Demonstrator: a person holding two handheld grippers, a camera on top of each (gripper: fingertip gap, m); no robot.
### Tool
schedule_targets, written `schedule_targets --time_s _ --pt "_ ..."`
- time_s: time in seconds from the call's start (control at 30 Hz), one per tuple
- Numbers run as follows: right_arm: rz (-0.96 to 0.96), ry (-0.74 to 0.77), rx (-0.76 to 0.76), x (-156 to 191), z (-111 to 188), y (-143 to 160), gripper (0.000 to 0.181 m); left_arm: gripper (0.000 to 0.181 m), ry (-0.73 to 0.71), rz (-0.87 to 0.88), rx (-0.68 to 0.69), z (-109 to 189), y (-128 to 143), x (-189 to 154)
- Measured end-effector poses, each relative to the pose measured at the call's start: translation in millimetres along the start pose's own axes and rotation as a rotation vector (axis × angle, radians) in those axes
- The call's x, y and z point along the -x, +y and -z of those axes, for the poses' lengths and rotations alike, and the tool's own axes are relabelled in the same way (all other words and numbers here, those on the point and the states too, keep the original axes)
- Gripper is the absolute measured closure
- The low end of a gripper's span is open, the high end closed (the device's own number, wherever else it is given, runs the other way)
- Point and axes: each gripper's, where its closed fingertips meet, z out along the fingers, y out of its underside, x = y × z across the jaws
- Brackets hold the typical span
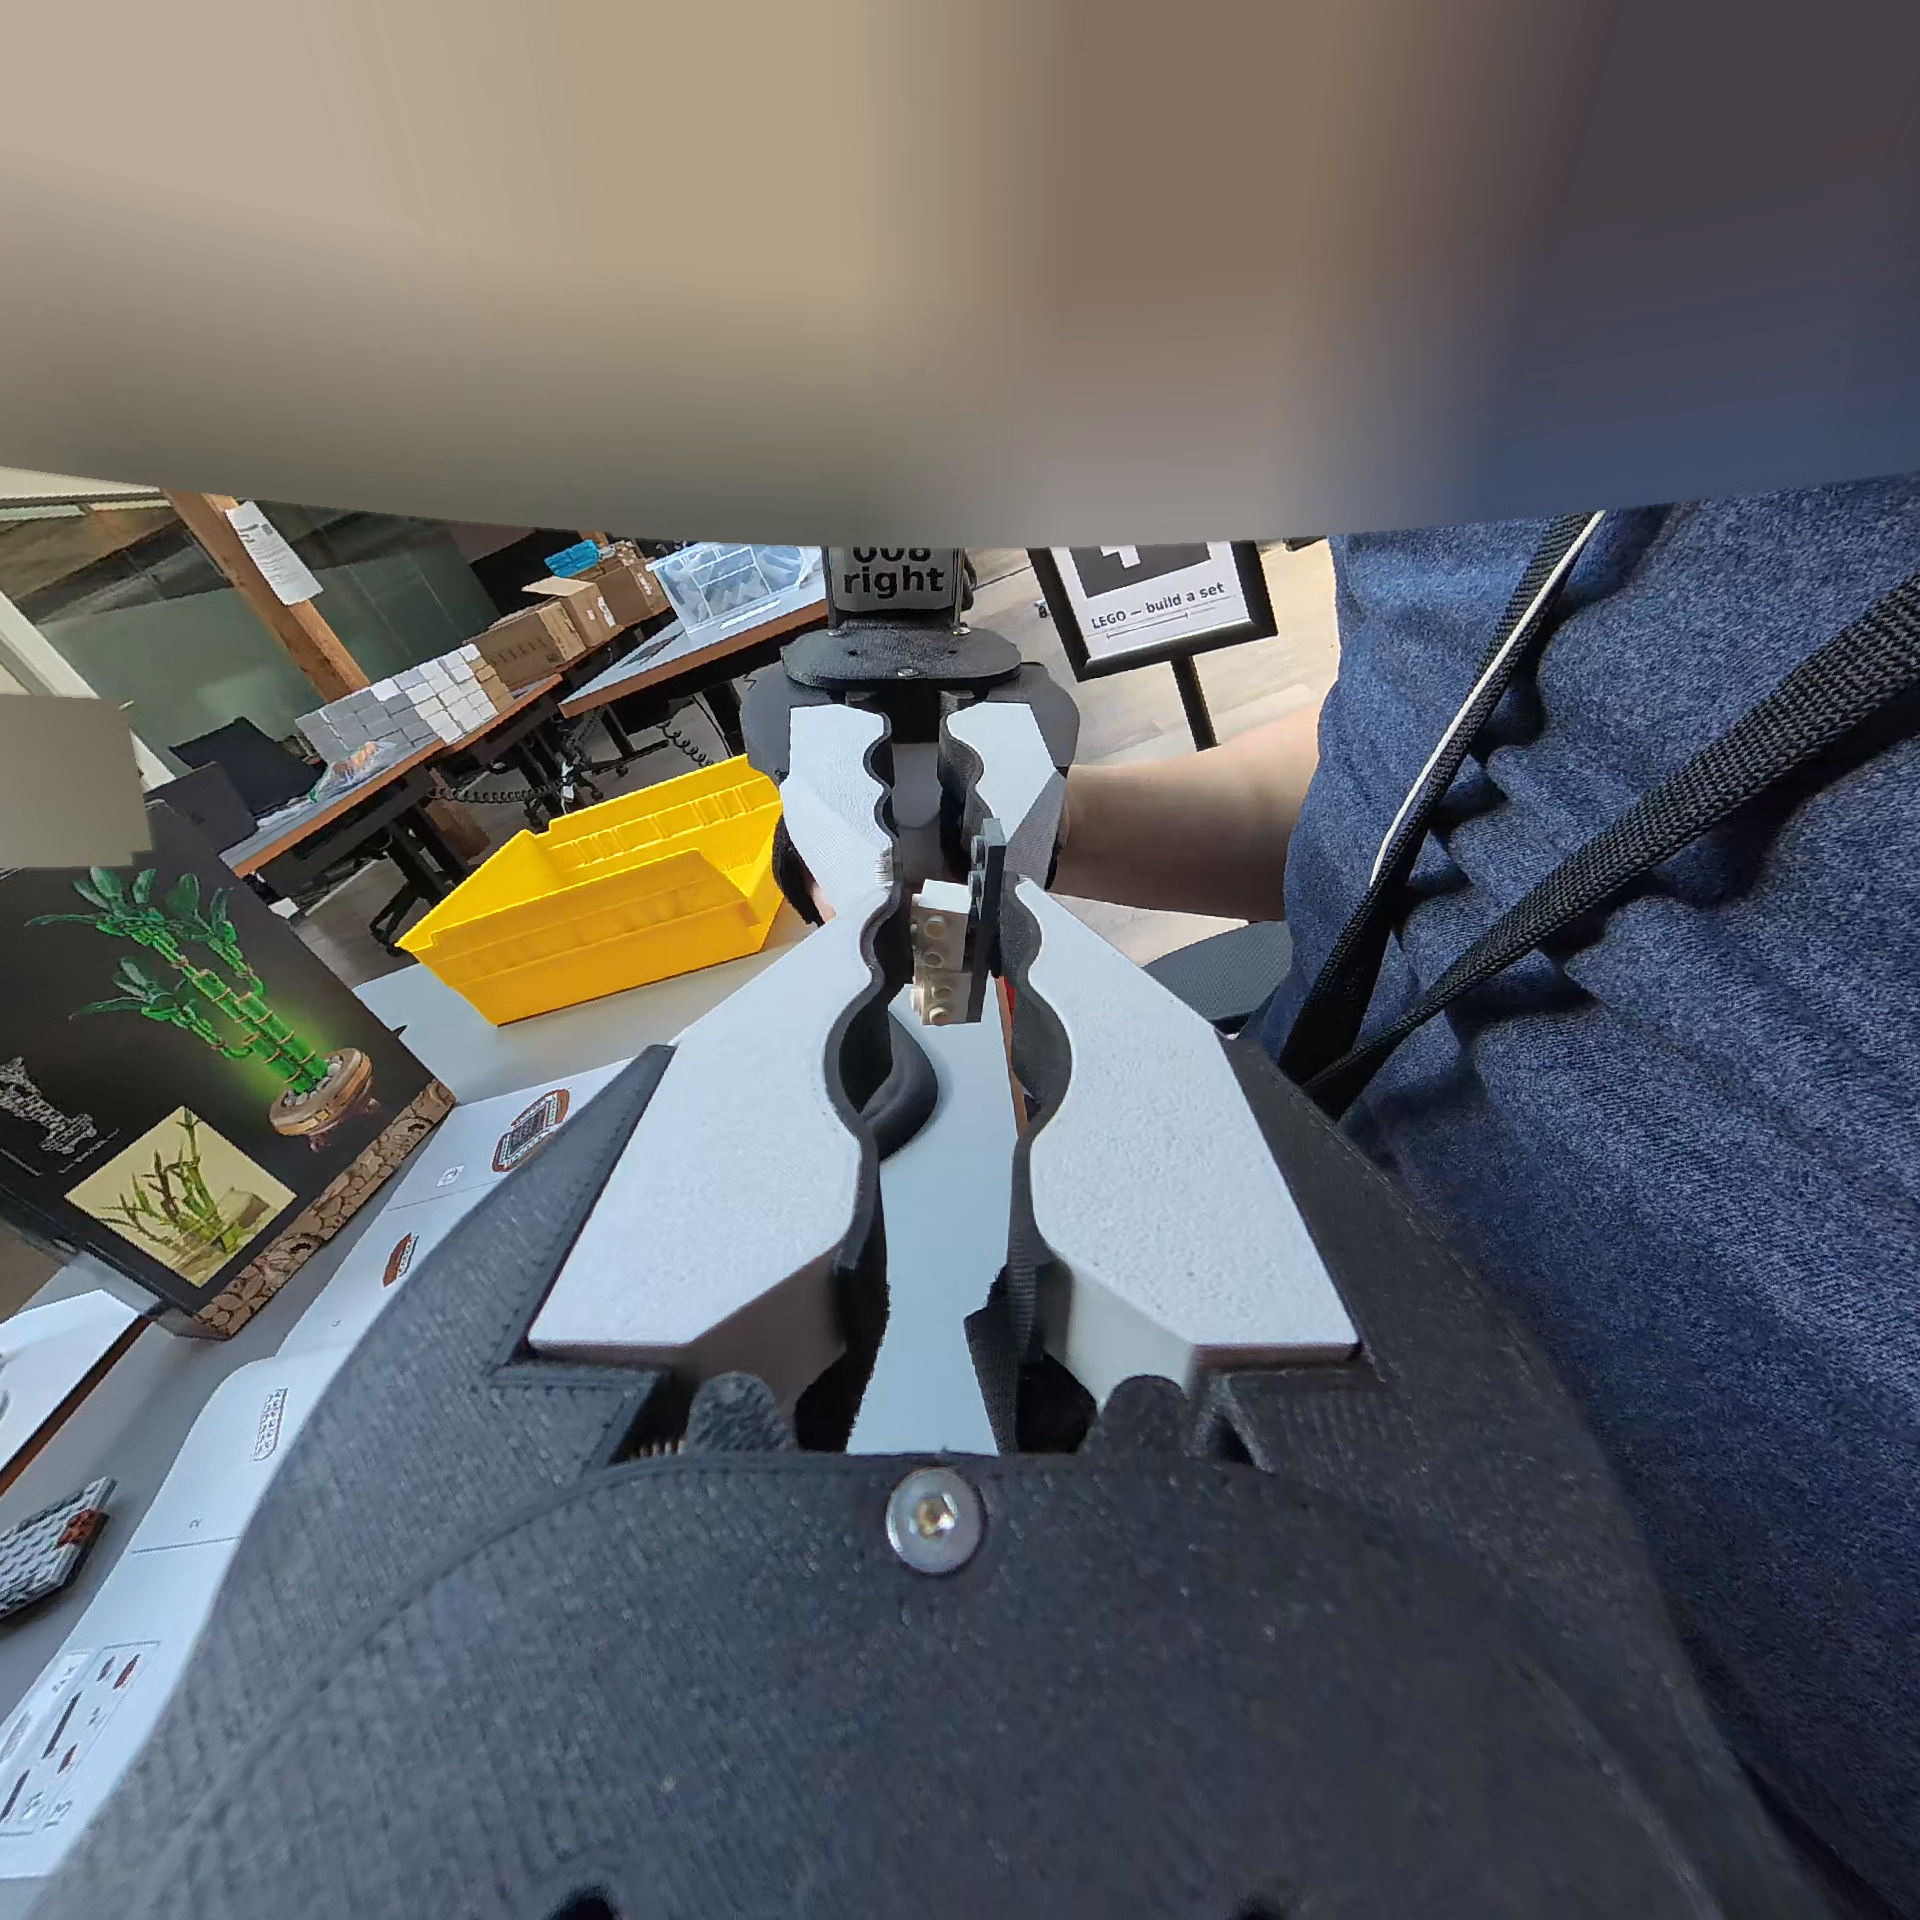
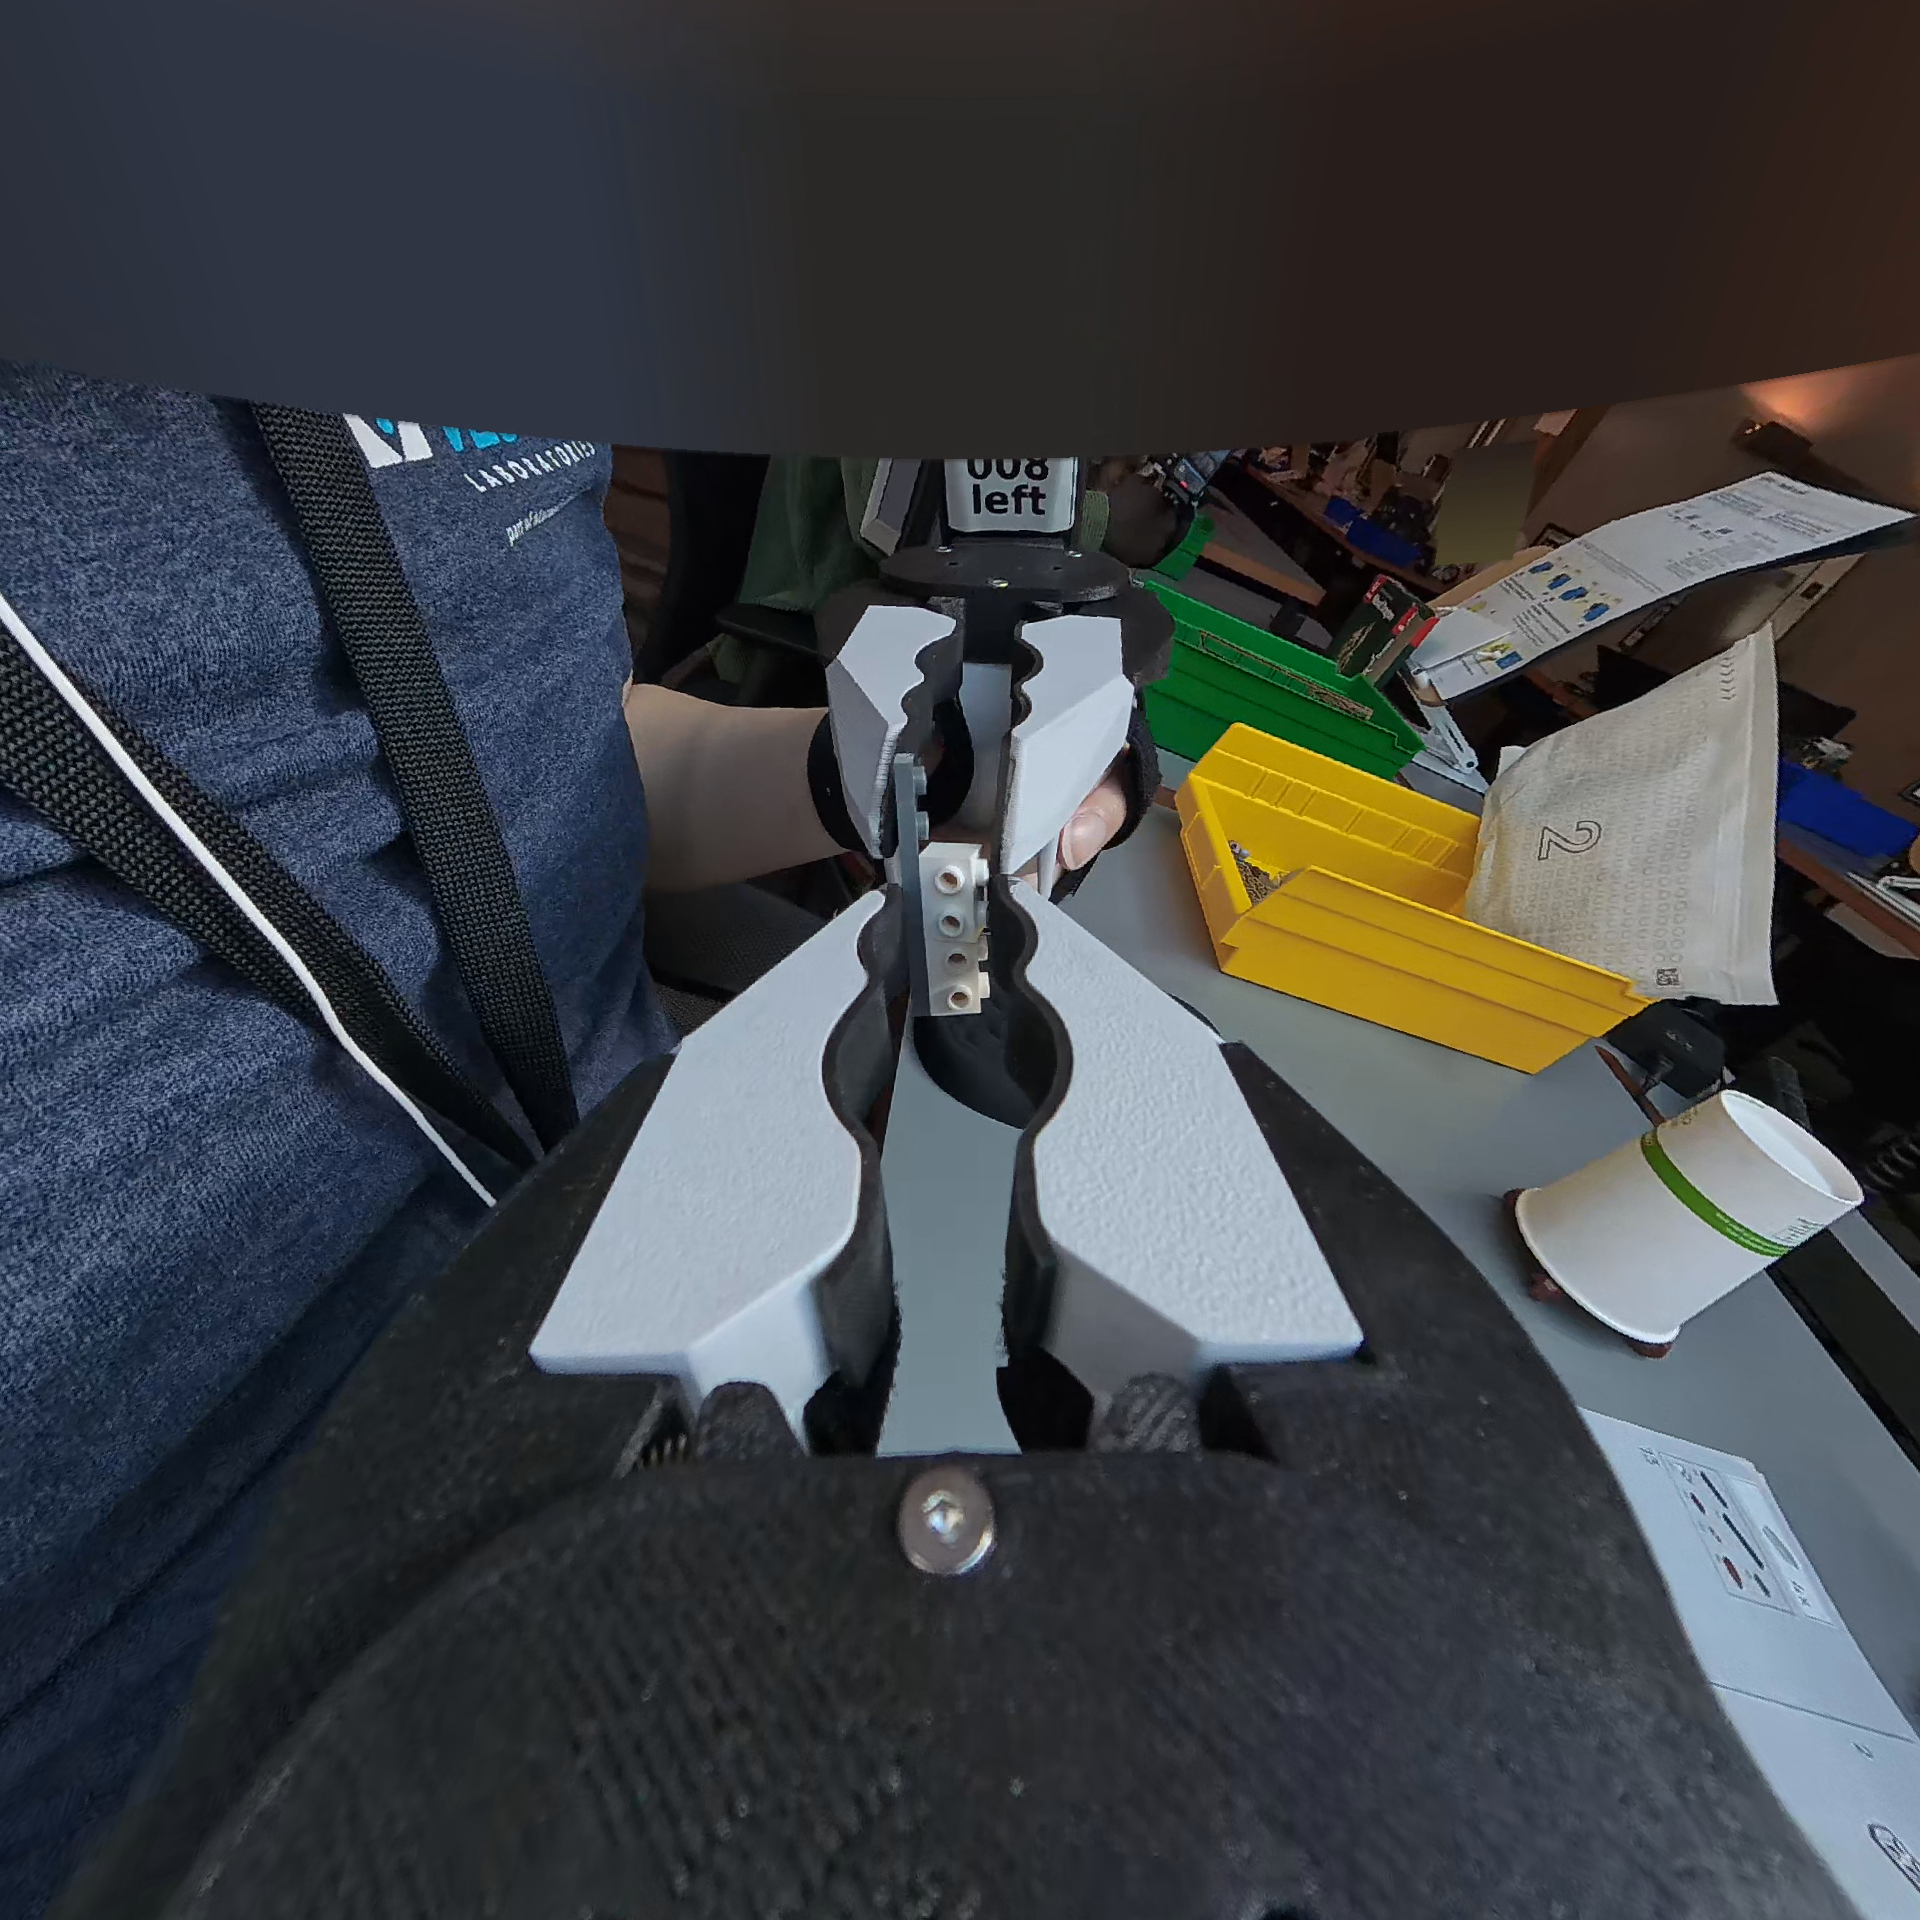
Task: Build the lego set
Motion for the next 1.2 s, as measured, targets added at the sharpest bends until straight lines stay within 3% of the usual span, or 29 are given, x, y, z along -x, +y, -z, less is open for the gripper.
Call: schedule_targets --time_s 0.57,1.2 --pt "-0.023 -0.013 0.017 0.4 -0.9 3.1 0.167 0.166 -0.016 0.014 -0.007 0.2 2.8 1.3" --pt "-0.174 -0.093 -0.047 2.6 -1.6 3.9 0.167 0.168 -0.049 0.054 -0.094 0.2 4.8 2.0"
